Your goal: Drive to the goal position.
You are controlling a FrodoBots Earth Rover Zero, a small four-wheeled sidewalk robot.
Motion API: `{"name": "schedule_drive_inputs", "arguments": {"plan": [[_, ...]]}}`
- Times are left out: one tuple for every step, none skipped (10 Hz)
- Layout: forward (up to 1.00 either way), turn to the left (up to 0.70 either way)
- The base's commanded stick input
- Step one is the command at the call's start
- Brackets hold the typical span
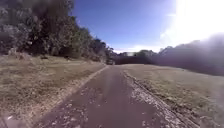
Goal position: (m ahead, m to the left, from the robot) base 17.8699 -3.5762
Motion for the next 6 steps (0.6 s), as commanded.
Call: {"name": "schedule_drive_inputs", "arguments": {"plan": [[0.6, 0.0], [0.6, 0.0], [0.6, 0.0], [0.6, 0.0], [0.6, 0.0], [0.6, 0.0]]}}
